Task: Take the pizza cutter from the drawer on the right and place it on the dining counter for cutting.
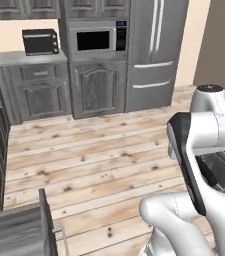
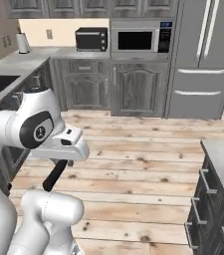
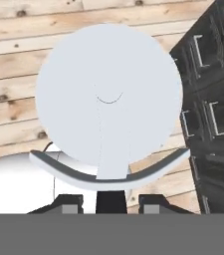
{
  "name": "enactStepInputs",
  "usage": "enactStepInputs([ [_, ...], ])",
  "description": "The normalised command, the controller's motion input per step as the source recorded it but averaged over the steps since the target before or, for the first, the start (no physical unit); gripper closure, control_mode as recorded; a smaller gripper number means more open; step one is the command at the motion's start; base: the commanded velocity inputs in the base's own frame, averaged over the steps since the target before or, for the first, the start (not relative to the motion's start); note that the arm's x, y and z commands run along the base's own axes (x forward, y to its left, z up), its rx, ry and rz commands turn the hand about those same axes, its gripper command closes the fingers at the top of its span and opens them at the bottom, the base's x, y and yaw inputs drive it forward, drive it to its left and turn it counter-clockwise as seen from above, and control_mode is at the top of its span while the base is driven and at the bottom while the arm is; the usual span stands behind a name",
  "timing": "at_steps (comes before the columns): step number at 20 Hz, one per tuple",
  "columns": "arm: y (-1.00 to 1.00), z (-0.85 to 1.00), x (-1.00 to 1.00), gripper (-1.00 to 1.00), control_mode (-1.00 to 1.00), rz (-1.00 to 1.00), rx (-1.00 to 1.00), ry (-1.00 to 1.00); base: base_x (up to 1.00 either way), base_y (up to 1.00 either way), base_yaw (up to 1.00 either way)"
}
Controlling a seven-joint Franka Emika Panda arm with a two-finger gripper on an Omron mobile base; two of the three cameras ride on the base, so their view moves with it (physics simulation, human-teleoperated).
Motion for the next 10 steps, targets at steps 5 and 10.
enactStepInputs([
  [5, 0.0, 0.0, 0.0, 1.0, 1.0, 0.0, 0.0, 0.0, 0.44, -0.42, -0.64],
  [10, 0.0, 0.0, 0.0, 1.0, 1.0, 0.0, 0.0, 0.0, 0.46, -0.38, -0.61],
])
